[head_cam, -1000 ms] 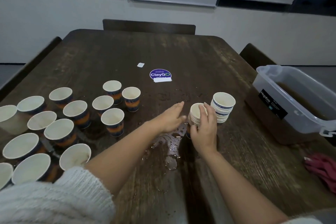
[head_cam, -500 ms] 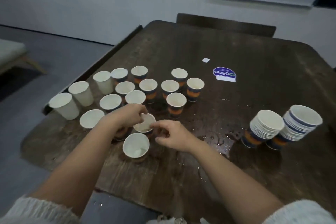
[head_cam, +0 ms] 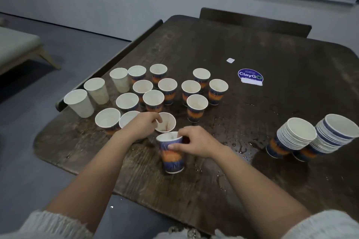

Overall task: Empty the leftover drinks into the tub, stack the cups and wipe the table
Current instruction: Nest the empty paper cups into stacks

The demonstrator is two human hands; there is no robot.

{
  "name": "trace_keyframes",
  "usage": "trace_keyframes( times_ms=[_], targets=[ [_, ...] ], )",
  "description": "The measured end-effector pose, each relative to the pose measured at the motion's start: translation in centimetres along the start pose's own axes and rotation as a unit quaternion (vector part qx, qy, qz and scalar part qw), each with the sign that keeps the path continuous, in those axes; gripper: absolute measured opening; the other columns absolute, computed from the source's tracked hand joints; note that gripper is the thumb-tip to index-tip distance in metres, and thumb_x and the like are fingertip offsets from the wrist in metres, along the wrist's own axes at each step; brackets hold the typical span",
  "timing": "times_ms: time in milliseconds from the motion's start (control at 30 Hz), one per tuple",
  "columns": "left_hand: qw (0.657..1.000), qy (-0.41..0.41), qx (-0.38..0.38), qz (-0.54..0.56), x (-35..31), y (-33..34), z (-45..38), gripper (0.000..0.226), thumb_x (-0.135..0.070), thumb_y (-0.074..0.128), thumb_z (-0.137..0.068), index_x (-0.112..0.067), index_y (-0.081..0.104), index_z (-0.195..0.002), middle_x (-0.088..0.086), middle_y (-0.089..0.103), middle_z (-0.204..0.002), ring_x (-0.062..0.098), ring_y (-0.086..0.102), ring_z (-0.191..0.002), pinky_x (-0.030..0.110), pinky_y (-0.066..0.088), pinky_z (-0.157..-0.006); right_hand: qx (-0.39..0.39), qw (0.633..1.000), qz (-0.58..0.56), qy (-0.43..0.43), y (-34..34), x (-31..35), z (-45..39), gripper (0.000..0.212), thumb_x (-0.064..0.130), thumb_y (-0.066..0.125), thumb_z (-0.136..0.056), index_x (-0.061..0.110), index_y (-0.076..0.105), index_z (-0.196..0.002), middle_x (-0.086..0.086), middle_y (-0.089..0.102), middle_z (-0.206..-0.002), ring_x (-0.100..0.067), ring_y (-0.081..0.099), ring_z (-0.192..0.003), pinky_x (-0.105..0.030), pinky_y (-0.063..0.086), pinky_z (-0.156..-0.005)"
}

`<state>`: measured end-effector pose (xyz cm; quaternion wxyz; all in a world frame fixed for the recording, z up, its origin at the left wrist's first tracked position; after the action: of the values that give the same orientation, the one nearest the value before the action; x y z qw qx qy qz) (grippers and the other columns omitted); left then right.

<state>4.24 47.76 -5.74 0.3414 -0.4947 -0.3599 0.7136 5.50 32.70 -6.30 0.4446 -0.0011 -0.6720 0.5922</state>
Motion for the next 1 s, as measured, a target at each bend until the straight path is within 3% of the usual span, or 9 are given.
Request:
trace_keyframes(
  times_ms=[133, 233, 333, 400, 567, 733, 833, 900, 1000],
  targets=[
    [0.996, 0.04, -0.021, 0.077, -2.2, 0.3, -0.8, 0.019, -0.016, 0.044, -0.101, -0.015, 0.061, -0.107, 0.004, 0.061, -0.105, 0.018, 0.054, -0.095, 0.026, 0.038, -0.075, -0.173, 0.977, -0.105, 0.065, -4.7, -3.4, 2.2, 0.045, 0.057, 0.066, -0.083, 0.02, 0.052, -0.061, 0.007, 0.051, -0.059, -0.007, 0.047, -0.058, -0.03, 0.036, -0.055],
    [0.986, 0.077, -0.044, 0.138, -4.4, 0.2, -1.2, 0.017, -0.029, 0.041, -0.102, -0.019, 0.055, -0.1, -0.003, 0.059, -0.088, 0.018, 0.057, -0.088, 0.026, 0.04, -0.066, -0.36, 0.899, -0.227, 0.103, -9.0, -5.2, 4.9, 0.048, 0.06, 0.061, -0.086, 0.025, 0.045, -0.057, 0.014, 0.046, -0.05, 0.0, 0.041, -0.05, -0.018, 0.029, -0.049],
    [0.977, 0.111, -0.071, 0.165, -7.0, 0.1, -1.4, 0.02, -0.036, 0.035, -0.103, -0.021, 0.049, -0.105, -0.011, 0.054, -0.081, 0.007, 0.053, -0.078, 0.019, 0.036, -0.061, -0.466, 0.826, -0.283, 0.145, -11.2, -6.7, 6.8, 0.04, 0.045, 0.05, -0.094, 0.024, 0.044, -0.062, 0.011, 0.046, -0.058, -0.001, 0.045, -0.056, -0.016, 0.034, -0.054],
    [0.969, 0.138, -0.091, 0.184, -8.9, 0.0, -1.5, 0.021, -0.037, 0.034, -0.103, -0.021, 0.047, -0.105, -0.012, 0.053, -0.077, 0.006, 0.053, -0.073, 0.019, 0.035, -0.059, -0.472, 0.818, -0.287, 0.157, -11.6, -7.1, 7.1, 0.037, 0.049, 0.046, -0.094, 0.023, 0.046, -0.066, 0.007, 0.048, -0.064, -0.007, 0.046, -0.061, -0.019, 0.037, -0.056],
    [0.942, 0.167, -0.108, 0.269, -12.3, 0.0, -2.2, 0.027, -0.037, 0.034, -0.103, -0.015, 0.049, -0.098, -0.004, 0.055, -0.07, 0.01, 0.055, -0.066, 0.025, 0.041, -0.061, -0.417, 0.87, -0.205, 0.167, -10.7, -7.5, 6.8, 0.036, 0.041, 0.051, -0.097, 0.022, 0.046, -0.067, 0.006, 0.049, -0.066, -0.005, 0.043, -0.061, -0.018, 0.034, -0.053],
    [0.932, 0.136, -0.126, 0.312, -13.7, 0.3, -4.0, 0.037, -0.041, 0.033, -0.102, -0.011, 0.052, -0.093, -0.001, 0.054, -0.07, 0.012, 0.054, -0.067, 0.028, 0.043, -0.064, -0.345, 0.894, -0.205, 0.201, -8.8, -8.4, 6.0, 0.038, 0.06, 0.045, -0.086, 0.022, 0.045, -0.083, 0.001, 0.054, -0.086, -0.009, 0.051, -0.077, -0.029, 0.043, -0.066],
    [0.923, 0.099, -0.136, 0.347, -13.8, 0.3, -5.1, 0.037, -0.041, 0.036, -0.102, -0.011, 0.055, -0.092, 0.003, 0.058, -0.069, 0.015, 0.055, -0.065, 0.033, 0.044, -0.064, -0.319, 0.864, -0.32, 0.223, -7.7, -8.7, 5.4, 0.051, 0.063, 0.054, -0.079, 0.019, 0.043, -0.103, -0.001, 0.058, -0.102, -0.017, 0.062, -0.096, -0.045, 0.055, -0.086],
    [0.909, 0.097, -0.141, 0.38, -14.0, 0.3, -5.3, 0.02, -0.033, 0.044, -0.101, -0.018, 0.055, -0.093, 0.002, 0.059, -0.073, 0.015, 0.055, -0.064, 0.03, 0.044, -0.062, -0.321, 0.836, -0.376, 0.239, -7.3, -9.2, 4.9, 0.042, 0.055, 0.061, -0.085, 0.021, 0.042, -0.103, -0.001, 0.059, -0.103, -0.021, 0.064, -0.098, -0.051, 0.055, -0.088],
    [0.901, 0.111, -0.132, 0.398, -14.4, 0.7, -5.4, 0.015, -0.027, 0.053, -0.098, -0.022, 0.052, -0.112, 0.0, 0.056, -0.1, 0.015, 0.058, -0.089, 0.029, 0.05, -0.079, -0.347, 0.809, -0.403, 0.249, -7.8, -9.9, 4.3, 0.035, 0.052, 0.062, -0.087, 0.024, 0.044, -0.099, -0.004, 0.061, -0.104, -0.023, 0.066, -0.097, -0.055, 0.056, -0.085]
  ],
)
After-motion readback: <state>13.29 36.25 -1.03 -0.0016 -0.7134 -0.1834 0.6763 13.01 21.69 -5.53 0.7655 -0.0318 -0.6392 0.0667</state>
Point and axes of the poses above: each hand's wrist, its own z-axis away from the middle knuckle, its own y-axis out of the palm, x = y × z, the point moved 8 cm from there along -z, towards the middle knuckle
